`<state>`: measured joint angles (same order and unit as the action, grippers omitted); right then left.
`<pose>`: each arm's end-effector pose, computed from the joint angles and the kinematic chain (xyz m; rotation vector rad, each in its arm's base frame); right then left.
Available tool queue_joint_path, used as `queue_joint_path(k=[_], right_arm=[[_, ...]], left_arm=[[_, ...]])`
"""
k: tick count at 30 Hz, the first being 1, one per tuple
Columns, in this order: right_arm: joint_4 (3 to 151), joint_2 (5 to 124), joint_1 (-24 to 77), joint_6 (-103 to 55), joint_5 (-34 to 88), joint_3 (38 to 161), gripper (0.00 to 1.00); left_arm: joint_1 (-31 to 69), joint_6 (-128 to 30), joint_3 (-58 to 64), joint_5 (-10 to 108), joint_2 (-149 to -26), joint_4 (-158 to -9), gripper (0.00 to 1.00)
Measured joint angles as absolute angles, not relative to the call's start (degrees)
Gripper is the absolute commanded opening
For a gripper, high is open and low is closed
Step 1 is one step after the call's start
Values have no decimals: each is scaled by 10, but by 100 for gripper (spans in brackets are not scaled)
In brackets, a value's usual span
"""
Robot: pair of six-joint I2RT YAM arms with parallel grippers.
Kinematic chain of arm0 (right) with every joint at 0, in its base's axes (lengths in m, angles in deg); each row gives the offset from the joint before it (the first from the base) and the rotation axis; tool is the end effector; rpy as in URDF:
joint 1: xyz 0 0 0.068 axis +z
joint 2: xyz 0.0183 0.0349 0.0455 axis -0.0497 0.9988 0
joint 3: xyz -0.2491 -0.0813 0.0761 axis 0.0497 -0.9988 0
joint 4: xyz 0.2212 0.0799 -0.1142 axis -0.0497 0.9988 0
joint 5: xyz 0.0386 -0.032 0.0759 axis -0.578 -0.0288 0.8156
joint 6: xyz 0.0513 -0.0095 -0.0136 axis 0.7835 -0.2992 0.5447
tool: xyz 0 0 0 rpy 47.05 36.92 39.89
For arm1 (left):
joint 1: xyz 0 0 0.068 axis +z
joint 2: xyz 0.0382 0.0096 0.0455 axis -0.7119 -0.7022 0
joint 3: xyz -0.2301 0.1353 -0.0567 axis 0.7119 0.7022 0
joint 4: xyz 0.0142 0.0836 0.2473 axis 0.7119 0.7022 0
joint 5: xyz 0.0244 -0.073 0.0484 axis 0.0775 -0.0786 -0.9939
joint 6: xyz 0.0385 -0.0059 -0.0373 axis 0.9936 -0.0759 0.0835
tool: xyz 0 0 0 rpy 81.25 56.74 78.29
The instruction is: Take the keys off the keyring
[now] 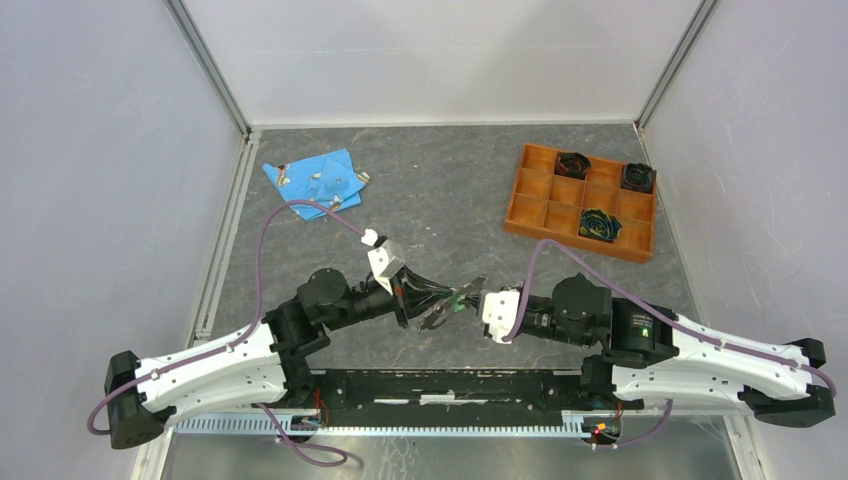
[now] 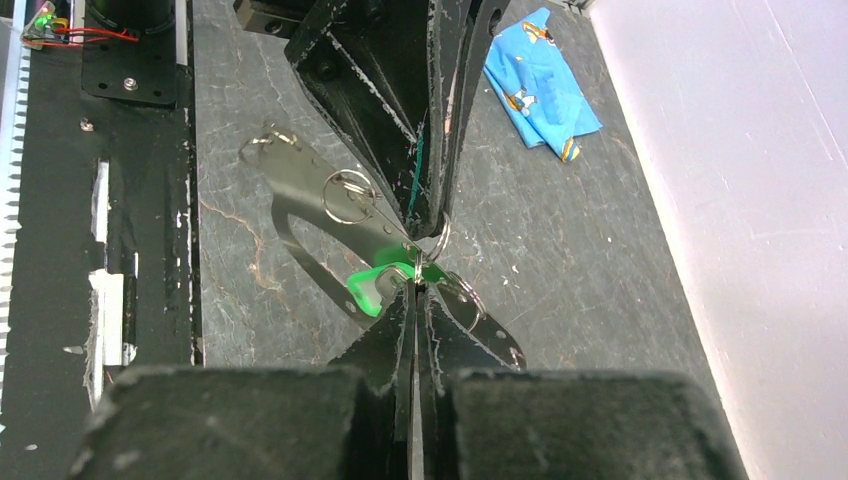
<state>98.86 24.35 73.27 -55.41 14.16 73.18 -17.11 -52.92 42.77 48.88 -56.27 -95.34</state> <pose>0.0419 0.1555 0.3535 -1.3871 1.2391 0.5416 0.0837 -0.1715 0.3116 0.7632 1.4628 -1.1777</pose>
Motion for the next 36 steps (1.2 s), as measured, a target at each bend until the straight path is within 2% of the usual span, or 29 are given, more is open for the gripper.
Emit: queue_joint_path(k=[19, 36], right_arm=[[981, 258, 733, -529, 119, 732, 1], [884, 293, 732, -429, 30, 694, 1]], left_arm=[[-171, -519, 421, 468, -566, -937, 2], [-174, -522, 437, 348, -576, -965, 2]])
